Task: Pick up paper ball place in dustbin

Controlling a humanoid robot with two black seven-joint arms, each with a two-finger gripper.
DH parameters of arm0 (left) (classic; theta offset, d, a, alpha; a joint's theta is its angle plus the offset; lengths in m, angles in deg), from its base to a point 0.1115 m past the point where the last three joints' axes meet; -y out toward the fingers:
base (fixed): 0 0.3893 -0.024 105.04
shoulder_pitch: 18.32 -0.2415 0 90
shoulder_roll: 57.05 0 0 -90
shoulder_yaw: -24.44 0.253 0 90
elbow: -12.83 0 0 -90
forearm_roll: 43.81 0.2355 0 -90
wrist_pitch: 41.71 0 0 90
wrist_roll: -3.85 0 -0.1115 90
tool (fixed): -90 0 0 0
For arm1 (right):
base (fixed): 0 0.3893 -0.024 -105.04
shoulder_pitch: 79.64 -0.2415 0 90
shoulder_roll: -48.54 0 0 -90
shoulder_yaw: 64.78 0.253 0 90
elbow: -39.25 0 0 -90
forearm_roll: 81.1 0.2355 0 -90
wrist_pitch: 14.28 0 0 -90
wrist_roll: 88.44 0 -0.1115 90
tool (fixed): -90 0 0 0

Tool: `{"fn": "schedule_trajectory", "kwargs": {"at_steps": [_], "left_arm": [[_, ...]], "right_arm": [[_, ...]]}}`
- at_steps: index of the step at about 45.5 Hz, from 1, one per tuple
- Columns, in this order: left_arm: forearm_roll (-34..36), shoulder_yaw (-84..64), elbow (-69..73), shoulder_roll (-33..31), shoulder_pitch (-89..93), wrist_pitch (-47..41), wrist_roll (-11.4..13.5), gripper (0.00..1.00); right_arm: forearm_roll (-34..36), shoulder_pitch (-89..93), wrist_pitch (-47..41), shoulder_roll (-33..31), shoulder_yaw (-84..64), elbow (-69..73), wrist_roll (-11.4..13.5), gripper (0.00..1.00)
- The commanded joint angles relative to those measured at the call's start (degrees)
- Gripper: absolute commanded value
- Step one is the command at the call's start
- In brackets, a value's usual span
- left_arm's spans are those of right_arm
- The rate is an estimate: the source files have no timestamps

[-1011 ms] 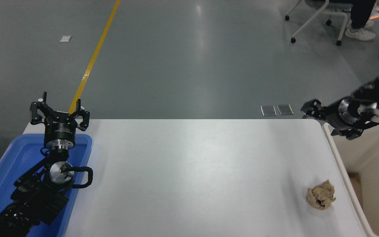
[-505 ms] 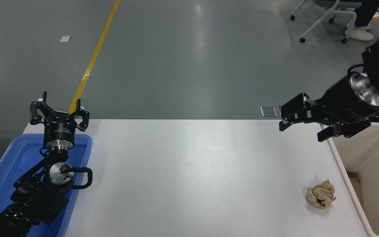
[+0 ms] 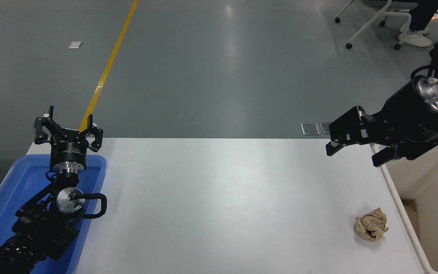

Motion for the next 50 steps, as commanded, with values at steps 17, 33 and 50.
{"fn": "schedule_trajectory", "kwargs": {"at_steps": [17, 33, 50], "left_arm": [[0.0, 0.0, 0.0, -0.1, 0.0, 0.0, 0.0, 0.99], [0.0, 0.0, 0.0, -0.1, 0.0, 0.0, 0.0, 0.99], [0.0, 0.0, 0.0, -0.1, 0.0, 0.0, 0.0, 0.99]], "right_arm": [[-2.5, 36.0, 22.1, -6.1, 6.5, -12.2, 0.0, 1.0], [-2.2, 49.8, 29.5, -2.2, 10.2, -15.5, 0.0, 0.99], [-1.2, 59.8, 35.1, 3.6, 18.4, -24.0, -0.2, 0.98]]}}
